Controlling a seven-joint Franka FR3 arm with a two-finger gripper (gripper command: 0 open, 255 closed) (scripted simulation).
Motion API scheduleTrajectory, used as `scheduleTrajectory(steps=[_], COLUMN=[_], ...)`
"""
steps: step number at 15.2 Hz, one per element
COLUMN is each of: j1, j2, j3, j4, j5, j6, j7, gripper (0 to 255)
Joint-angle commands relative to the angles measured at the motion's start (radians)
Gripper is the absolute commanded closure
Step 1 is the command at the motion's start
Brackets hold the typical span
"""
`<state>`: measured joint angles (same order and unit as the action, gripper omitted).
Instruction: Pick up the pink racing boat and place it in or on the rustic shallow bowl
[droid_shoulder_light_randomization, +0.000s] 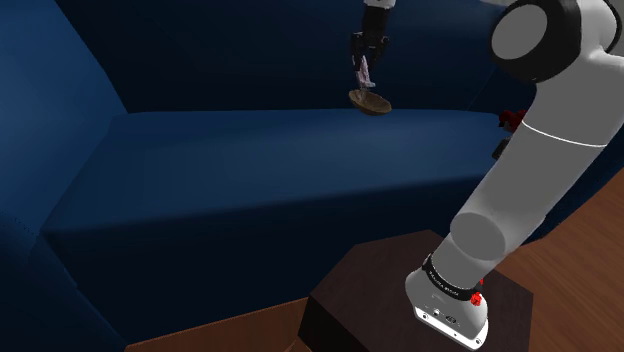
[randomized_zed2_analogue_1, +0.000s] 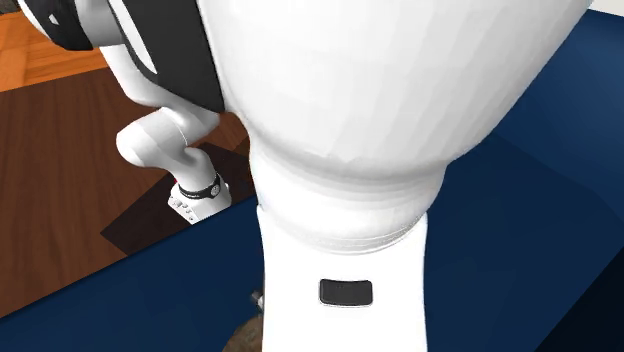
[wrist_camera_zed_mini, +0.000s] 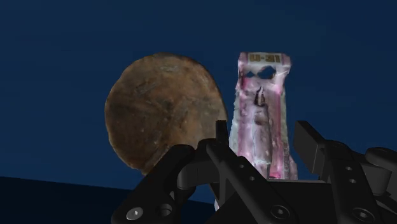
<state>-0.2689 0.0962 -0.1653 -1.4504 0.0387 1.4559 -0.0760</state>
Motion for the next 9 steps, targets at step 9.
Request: scheduleTrajectory(steps=[9], j1=[-0.115], j2=[0.175], j3=[-0.069], j4=[0.204], j5=[0.030], j6=[-0.038], j7=[-0.176], gripper=[255])
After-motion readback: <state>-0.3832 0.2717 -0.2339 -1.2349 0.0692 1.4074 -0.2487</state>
